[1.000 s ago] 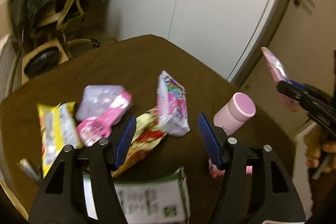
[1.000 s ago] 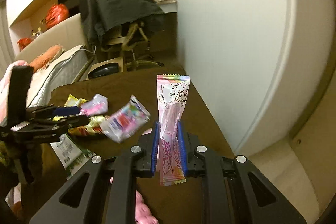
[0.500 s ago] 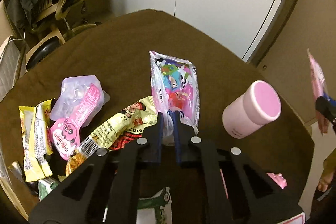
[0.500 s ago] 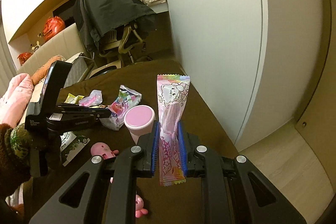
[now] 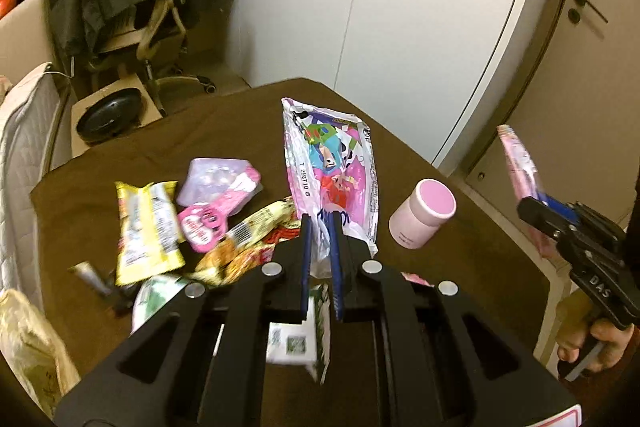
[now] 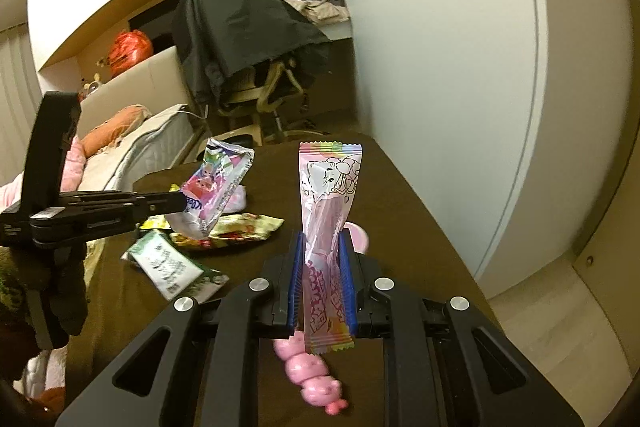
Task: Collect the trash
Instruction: 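Carry both pink wrappers over the yellow bag and open both tools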
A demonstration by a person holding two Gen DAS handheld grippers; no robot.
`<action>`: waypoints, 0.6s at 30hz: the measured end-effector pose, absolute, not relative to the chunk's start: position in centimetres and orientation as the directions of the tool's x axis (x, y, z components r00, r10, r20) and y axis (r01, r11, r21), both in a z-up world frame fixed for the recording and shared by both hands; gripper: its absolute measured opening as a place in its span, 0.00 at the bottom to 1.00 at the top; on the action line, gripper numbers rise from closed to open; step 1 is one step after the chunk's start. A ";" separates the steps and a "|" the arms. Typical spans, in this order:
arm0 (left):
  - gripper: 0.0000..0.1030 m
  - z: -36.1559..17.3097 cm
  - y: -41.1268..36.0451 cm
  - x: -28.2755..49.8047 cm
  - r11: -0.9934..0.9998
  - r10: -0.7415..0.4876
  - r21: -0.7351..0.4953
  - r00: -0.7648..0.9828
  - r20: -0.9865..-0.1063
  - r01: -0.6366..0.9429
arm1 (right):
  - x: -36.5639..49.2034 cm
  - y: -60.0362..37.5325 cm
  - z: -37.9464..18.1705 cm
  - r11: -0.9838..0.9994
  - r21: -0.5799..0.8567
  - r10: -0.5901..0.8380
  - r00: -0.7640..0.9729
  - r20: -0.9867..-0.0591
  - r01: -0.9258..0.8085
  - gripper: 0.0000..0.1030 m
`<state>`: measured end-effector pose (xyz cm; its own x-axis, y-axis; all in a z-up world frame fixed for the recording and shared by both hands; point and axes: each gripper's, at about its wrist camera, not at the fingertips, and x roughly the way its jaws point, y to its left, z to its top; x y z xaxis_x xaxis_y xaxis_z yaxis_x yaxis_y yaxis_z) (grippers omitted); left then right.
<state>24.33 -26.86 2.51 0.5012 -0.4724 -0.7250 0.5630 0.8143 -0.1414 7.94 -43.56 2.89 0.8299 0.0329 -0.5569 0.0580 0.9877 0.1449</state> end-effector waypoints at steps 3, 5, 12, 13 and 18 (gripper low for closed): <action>0.08 3.7 -24.8 22.5 0.824 -0.476 -0.141 0.534 -0.698 0.549 | 8.1 -42.3 3.5 0.989 0.140 0.047 0.831 -0.555 0.038 0.17; 0.08 4.4 -23.2 21.5 0.829 -0.481 -0.148 0.553 -0.680 0.540 | 8.2 -41.2 3.9 0.991 0.135 0.059 0.831 -0.554 0.020 0.17; 0.08 6.7 -17.5 18.1 0.851 -0.485 -0.166 0.625 -0.611 0.499 | 8.3 -36.5 5.8 0.993 0.102 0.110 0.839 -0.534 -0.066 0.17; 0.08 7.1 -16.5 17.6 0.854 -0.483 -0.165 0.635 -0.602 0.493 | 8.3 -35.8 6.1 0.992 0.096 0.117 0.841 -0.529 -0.078 0.17; 0.08 8.2 -12.2 15.2 0.875 -0.460 -0.164 0.676 -0.575 0.455 | 8.8 -32.4 7.4 0.986 0.099 0.166 0.845 -0.508 -0.134 0.17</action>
